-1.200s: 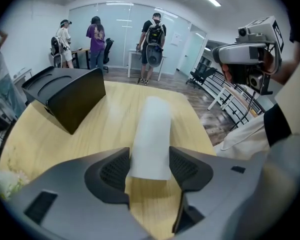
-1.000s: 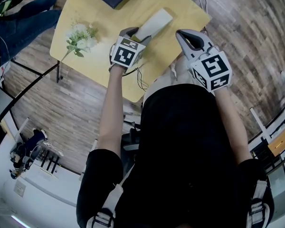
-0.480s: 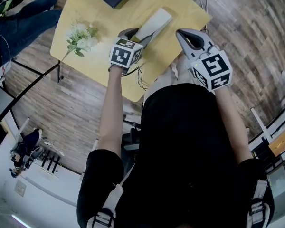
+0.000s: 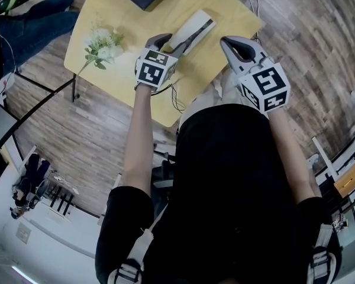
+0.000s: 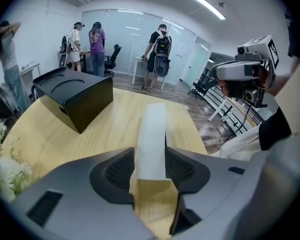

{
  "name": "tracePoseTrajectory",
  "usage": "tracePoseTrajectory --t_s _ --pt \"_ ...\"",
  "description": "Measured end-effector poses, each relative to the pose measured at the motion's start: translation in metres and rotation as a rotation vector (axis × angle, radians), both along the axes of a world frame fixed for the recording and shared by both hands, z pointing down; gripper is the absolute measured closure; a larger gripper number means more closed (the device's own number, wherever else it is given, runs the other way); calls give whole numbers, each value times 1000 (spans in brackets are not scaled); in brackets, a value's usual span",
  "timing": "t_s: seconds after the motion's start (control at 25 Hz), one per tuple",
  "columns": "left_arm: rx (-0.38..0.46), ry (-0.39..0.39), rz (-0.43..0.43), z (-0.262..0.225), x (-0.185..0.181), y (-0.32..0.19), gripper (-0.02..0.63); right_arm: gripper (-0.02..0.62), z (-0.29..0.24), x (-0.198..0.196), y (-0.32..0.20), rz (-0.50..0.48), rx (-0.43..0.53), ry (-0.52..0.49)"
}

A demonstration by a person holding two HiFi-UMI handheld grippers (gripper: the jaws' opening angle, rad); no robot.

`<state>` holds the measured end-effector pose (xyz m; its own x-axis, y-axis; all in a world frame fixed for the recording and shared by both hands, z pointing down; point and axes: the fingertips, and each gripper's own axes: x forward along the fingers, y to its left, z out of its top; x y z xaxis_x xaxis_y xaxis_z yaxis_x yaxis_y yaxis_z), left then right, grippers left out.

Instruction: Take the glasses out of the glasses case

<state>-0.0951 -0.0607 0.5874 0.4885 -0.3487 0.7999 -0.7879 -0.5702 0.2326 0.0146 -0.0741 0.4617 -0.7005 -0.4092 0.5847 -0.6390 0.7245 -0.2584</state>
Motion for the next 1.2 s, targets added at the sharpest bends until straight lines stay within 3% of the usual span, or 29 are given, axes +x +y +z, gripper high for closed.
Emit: tracePoseTrajectory --t_s 0.32,0.76,1.2 --pt "35 -29 20 -3 -5 -2 456 578 -2 -4 1 2 -1 -9" --pt "49 -44 -21 -4 -20 -7 505 578 -2 -4 3 7 -3 -4" --pt "75 -1 -84 -15 -29 3 516 578 1 -25 8 -57 3 24"
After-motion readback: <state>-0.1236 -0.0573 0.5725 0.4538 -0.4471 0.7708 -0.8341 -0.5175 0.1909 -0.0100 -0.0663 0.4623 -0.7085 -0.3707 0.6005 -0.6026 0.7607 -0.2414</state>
